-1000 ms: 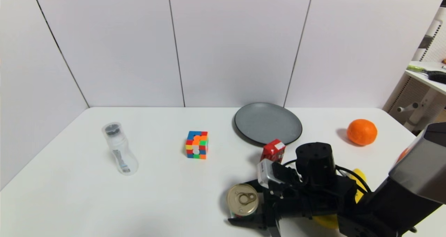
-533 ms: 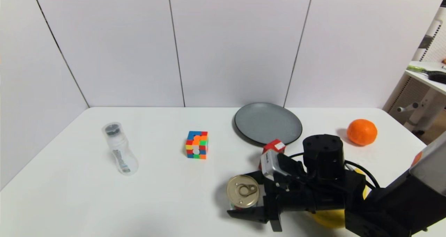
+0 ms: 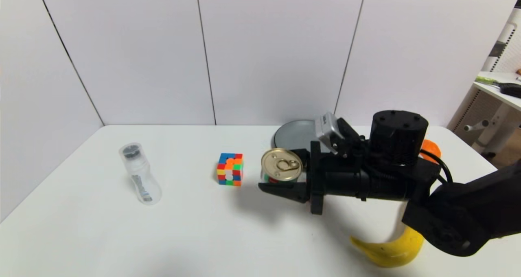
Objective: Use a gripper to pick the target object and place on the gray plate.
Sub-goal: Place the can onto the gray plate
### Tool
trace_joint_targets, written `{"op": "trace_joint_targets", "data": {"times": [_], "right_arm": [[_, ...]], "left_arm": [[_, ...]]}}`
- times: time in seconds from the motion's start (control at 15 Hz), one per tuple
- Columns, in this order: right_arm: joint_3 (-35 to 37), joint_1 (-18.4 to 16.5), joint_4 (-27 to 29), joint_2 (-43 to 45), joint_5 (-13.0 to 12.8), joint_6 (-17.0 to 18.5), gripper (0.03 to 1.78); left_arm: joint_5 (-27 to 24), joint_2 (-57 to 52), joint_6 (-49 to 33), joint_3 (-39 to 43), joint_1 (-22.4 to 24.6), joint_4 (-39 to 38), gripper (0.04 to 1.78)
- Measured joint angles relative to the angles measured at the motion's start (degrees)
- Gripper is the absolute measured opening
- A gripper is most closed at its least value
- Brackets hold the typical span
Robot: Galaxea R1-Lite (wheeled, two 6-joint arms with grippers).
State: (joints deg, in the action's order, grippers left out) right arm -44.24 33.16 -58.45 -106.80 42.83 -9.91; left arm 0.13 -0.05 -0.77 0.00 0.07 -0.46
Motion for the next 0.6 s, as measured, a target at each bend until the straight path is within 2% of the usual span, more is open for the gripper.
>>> {"op": "trace_joint_targets", "data": {"times": [0.27,0.6], "right_arm": [[-7.2,-4.3,7.2,0.1,-0.3,0.3,1.02],[-11.2,-8.1,10.2,-0.1,-0.2,0.5,1.02]], "left_arm": [[0.0,0.0,0.0,0.0,0.0,0.0,1.69],[0.0,0.0,0.0,0.0,0.0,0.0,1.69]]}}
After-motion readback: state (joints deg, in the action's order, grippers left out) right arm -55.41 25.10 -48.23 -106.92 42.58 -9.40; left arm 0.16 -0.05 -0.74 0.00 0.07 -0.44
